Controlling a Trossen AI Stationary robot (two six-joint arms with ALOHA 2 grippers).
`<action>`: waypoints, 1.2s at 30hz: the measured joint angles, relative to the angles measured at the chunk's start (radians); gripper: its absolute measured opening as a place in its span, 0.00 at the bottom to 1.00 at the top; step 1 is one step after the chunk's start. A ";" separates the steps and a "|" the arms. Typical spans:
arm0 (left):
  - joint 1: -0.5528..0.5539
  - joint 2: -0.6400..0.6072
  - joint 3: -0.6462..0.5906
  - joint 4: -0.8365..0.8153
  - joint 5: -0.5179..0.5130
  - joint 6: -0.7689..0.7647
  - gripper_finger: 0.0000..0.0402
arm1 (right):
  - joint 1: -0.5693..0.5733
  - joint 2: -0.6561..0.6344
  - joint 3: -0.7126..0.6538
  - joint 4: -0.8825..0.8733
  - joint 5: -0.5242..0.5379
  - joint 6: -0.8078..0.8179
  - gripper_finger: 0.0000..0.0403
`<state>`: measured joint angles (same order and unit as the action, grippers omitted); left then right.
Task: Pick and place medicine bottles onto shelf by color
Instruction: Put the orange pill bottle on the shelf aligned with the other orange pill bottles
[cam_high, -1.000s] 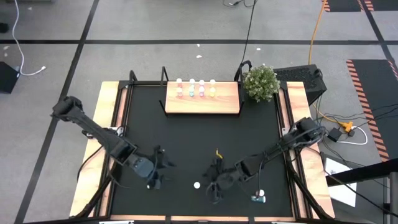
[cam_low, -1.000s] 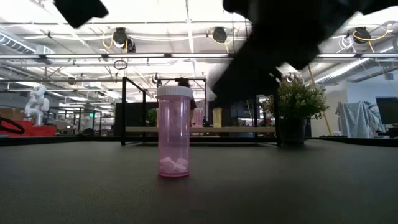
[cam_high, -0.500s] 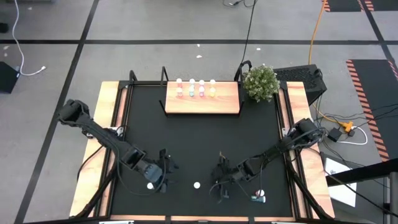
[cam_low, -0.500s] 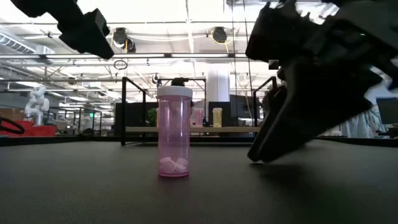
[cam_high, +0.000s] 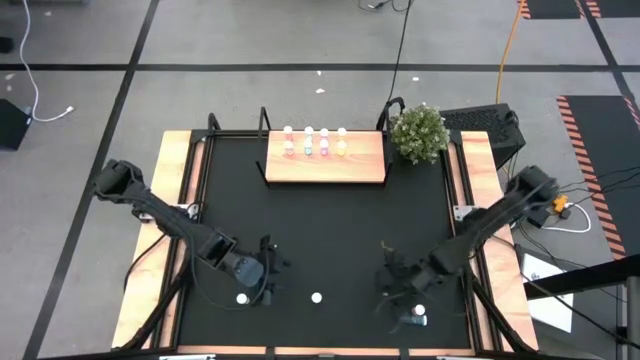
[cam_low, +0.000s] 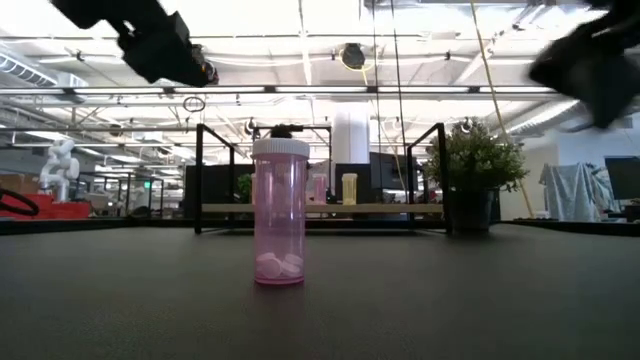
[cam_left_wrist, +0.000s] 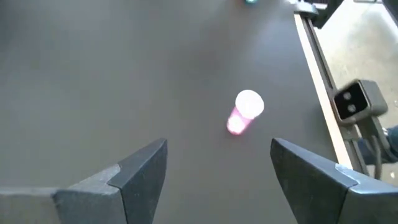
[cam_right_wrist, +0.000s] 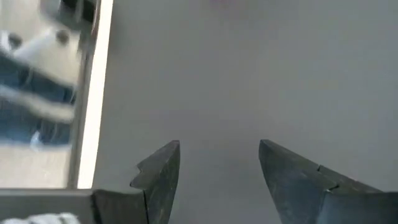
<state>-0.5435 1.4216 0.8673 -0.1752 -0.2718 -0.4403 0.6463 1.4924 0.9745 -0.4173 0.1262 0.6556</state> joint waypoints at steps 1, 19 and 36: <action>0.007 0.000 0.000 0.012 0.000 0.010 0.71 | 0.017 -0.033 0.000 -0.063 -0.018 0.023 0.53; 0.085 0.000 0.000 0.125 0.000 0.071 0.71 | 0.194 -0.281 -0.100 -0.510 -0.129 0.091 0.53; 0.129 0.000 0.000 0.125 0.000 0.094 0.71 | 0.365 -0.281 -0.383 0.071 -0.079 0.099 0.53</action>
<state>-0.4142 1.4216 0.8673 -0.0500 -0.2714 -0.3458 1.0112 1.2118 0.5918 -0.3463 0.0472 0.7544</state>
